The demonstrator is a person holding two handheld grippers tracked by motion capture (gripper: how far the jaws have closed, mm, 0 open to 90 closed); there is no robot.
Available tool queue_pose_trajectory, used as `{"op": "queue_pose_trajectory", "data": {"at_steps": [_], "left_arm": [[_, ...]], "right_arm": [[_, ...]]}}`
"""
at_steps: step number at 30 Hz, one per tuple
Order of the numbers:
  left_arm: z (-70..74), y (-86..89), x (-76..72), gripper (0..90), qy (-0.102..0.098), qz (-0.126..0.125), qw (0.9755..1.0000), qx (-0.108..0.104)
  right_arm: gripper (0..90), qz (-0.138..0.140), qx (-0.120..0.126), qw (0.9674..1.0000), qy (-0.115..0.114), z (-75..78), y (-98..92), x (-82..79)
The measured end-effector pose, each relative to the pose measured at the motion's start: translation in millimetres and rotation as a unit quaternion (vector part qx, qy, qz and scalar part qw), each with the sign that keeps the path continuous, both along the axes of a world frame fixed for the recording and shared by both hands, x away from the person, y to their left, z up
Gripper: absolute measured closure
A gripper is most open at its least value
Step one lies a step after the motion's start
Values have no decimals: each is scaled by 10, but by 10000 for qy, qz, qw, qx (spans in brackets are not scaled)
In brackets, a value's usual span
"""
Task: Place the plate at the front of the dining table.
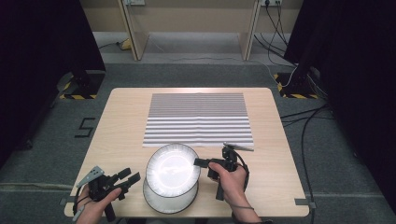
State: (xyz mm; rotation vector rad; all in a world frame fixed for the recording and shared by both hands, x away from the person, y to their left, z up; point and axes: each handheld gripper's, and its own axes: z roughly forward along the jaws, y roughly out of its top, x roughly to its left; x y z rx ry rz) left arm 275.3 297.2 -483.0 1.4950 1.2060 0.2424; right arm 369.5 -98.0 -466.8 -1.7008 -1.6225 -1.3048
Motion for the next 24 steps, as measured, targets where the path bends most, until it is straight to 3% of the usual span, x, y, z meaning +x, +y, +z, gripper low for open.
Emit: {"op": "queue_pose_trajectory", "data": {"at_steps": [24], "left_arm": [[15, 14, 5, 388, -19, 39, 10000, -28]], "right_arm": [[759, -185, 100, 9997, -87, 91, -50, 116]]}}
